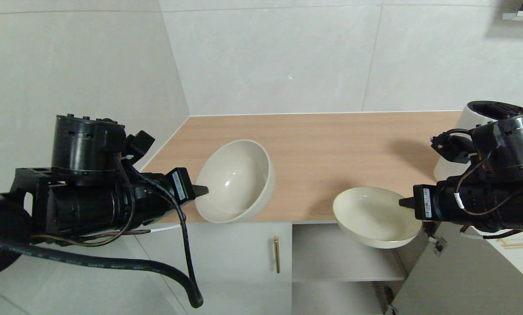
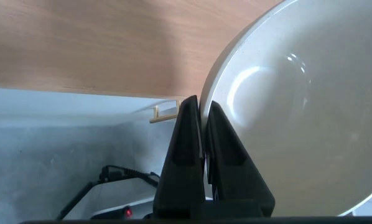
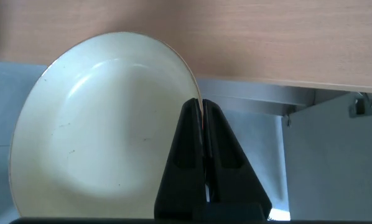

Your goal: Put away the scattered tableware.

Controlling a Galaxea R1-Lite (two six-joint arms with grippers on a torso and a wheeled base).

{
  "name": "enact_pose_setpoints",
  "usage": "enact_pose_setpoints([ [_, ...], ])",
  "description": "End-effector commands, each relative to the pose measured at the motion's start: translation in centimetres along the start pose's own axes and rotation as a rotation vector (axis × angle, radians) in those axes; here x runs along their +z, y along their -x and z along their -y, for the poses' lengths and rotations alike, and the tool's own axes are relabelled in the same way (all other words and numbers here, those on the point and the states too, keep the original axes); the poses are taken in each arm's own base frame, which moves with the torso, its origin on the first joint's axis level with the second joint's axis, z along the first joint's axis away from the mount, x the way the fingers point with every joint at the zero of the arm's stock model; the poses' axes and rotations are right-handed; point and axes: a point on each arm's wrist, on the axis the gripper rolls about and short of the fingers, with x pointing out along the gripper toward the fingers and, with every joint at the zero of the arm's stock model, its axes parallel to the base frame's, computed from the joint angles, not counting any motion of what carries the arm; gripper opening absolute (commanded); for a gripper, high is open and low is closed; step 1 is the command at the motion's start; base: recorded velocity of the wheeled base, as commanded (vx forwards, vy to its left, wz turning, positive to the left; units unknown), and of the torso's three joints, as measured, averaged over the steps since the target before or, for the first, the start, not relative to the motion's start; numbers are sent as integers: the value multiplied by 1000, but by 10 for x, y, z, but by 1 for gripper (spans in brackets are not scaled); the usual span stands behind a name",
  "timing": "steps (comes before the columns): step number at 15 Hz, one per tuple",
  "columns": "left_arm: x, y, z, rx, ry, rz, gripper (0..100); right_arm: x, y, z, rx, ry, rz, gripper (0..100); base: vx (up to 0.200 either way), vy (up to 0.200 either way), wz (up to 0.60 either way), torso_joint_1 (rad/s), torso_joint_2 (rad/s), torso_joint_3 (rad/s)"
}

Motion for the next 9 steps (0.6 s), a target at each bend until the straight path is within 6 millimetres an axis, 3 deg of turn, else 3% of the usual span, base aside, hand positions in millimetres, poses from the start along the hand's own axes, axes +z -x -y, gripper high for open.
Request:
enact_pose_setpoints([
  [1, 0, 1, 0, 0, -1, 0, 0, 0, -1, 0, -2, -1, -2, 0, 0, 0, 0, 0, 0, 0],
  [4, -1, 1, 0, 2, -1, -6, 0, -1, 0, 1, -2, 1, -2, 0, -200, 0, 0, 9, 4, 1],
  [9, -3, 1, -1, 4, -36, -12, 0, -3, -3, 1, -6, 3, -10, 0, 0, 0, 0, 0, 0, 0],
])
